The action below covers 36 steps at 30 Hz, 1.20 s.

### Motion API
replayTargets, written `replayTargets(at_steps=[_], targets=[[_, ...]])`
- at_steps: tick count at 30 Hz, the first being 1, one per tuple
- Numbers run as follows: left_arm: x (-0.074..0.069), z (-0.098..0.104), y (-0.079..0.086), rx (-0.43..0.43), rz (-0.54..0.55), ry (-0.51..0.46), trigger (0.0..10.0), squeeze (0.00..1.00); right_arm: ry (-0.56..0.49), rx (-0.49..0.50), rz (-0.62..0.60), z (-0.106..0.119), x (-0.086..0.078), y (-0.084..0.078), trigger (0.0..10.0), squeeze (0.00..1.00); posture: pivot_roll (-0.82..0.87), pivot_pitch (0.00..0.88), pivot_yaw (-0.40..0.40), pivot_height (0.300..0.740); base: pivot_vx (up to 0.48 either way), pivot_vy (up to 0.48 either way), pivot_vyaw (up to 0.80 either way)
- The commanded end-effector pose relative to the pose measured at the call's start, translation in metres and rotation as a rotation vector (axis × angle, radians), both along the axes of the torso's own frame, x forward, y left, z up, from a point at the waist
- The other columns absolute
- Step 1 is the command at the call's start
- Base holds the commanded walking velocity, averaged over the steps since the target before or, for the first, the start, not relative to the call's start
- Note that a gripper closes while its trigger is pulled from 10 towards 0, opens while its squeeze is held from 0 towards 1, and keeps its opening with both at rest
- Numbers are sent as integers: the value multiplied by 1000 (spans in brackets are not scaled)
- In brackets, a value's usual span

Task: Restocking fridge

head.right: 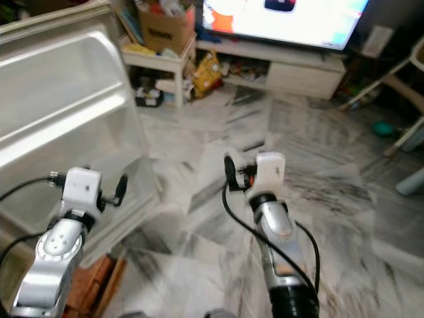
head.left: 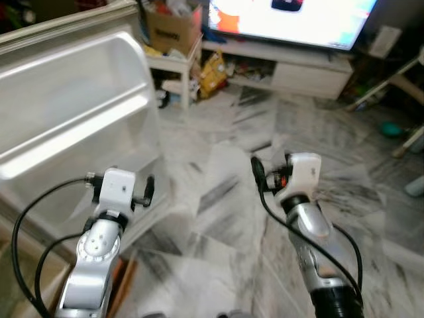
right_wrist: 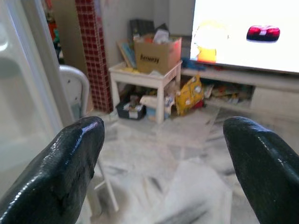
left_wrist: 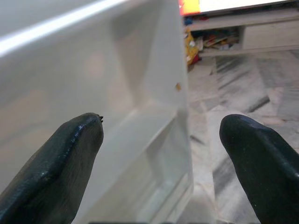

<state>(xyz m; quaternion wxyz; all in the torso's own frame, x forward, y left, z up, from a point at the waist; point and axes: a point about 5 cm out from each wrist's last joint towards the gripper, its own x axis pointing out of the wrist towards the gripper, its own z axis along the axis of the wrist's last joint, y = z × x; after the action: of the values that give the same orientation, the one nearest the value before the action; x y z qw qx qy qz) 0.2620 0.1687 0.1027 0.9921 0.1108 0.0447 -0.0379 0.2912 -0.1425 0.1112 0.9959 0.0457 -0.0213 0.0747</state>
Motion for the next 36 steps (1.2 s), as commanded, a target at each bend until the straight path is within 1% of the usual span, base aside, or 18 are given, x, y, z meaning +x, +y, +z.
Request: replayTargets(at_steps=[1,3,4,5,6,9,10,12,16,19,20,23,25,27,32,36], targets=[[5,6,-2,18,-8,-30,10000,0,22,20,-76,-3,-2,-15,10000,0,78,22,-38,740,0,0,0],[8,5,0,62,-9,-47,10000,0,13,-12,-59,-5,-3,-14,10000,0,71,16,-26,740,0,0,0],[10,4,3,35,22,-37,10000,0,8,-29,-56,-5,-3,-13,10000,0,60,0,-3,740,0,0,0],[11,4,4,13,41,-31,10000,0,4,-39,-55,-4,-2,-13,10000,0,58,0,2,740,0,0,0],[12,6,4,8,36,-32,10000,0,-2,-49,-57,-3,-2,-13,10000,0,55,0,9,740,0,0,0],[14,9,1,40,-15,-43,10000,0,-12,-81,-65,-3,-1,-15,10000,0,49,0,19,740,0,0,0],[14,7,0,53,-30,-44,10000,0,-9,-86,-85,-5,-3,-19,10000,0,42,0,38,740,0,0,0],[13,5,1,80,-41,-46,10000,0,14,-87,-133,-12,-11,-30,10000,0,25,1,44,740,0,0,0],[10,4,3,79,-37,-42,10000,0,59,-95,-181,-21,-31,-44,10000,0,10,14,41,740,0,0,0],[6,1,5,72,-24,-26,10000,0,93,-96,-197,-29,-45,-48,10000,0,1,14,41,740,0,0,0],[2,-4,5,66,-30,-9,10000,0,111,-92,-195,-33,-50,-45,10000,0,-10,0,40,740,0,0,0],[0,-8,5,66,-35,0,10000,0,116,-91,-187,-35,-51,-41,10000,0,-20,0,45,740,0,0,0],[1,-10,4,74,-43,-7,10000,0,98,-104,-152,-33,-46,-34,10000,0,-20,0,42,740,0,0,-609],[5,-7,1,57,-38,-29,10000,0,81,-112,-120,-30,-36,-29,10000,0,-2,0,22,740,0,-161,-800],[9,-5,-3,47,-46,-37,10000,0,79,-115,-105,-28,-29,-25,10000,0,6,0,15,740,0,-365,-800],[6,-7,-2,41,-47,-29,10000,0,92,-112,-111,-29,-31,-27,10000,0,6,0,17,740,0,-418,-800]])
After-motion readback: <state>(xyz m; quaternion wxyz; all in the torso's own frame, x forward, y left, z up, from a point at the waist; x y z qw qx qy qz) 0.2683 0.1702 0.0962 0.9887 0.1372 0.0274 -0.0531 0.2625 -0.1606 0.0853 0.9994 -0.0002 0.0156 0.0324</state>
